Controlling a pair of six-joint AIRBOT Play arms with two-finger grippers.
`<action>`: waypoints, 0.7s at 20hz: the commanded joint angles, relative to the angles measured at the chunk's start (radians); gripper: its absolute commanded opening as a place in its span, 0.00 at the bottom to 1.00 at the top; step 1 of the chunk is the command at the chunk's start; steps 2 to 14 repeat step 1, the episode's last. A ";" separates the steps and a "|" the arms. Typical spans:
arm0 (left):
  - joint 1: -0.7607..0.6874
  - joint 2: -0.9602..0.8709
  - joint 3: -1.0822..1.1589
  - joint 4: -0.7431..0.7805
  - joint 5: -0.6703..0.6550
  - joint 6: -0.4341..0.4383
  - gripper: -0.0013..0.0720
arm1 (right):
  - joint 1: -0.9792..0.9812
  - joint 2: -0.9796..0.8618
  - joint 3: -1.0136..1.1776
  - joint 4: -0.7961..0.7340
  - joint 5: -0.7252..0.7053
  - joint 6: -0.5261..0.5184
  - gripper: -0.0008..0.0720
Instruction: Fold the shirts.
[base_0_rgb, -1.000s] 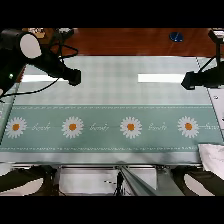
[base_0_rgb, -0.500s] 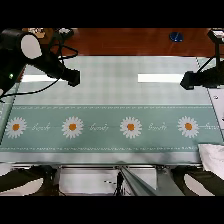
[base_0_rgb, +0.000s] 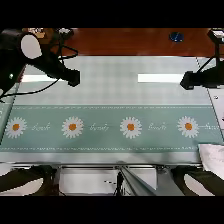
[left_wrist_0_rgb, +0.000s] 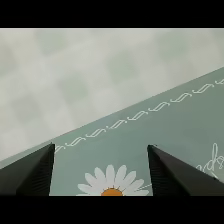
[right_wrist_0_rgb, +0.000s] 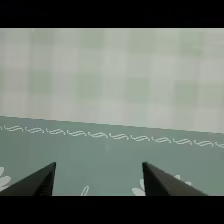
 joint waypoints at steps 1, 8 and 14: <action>0.000 -0.001 0.001 0.000 0.000 0.000 1.00 | 0.000 0.000 0.000 -0.001 0.000 0.000 0.83; 0.000 -0.001 0.001 0.000 0.000 0.000 1.00 | 0.000 0.000 0.000 -0.001 0.000 0.000 0.83; 0.000 -0.001 0.001 0.000 0.000 0.000 1.00 | 0.000 0.000 0.000 -0.001 0.000 0.000 0.83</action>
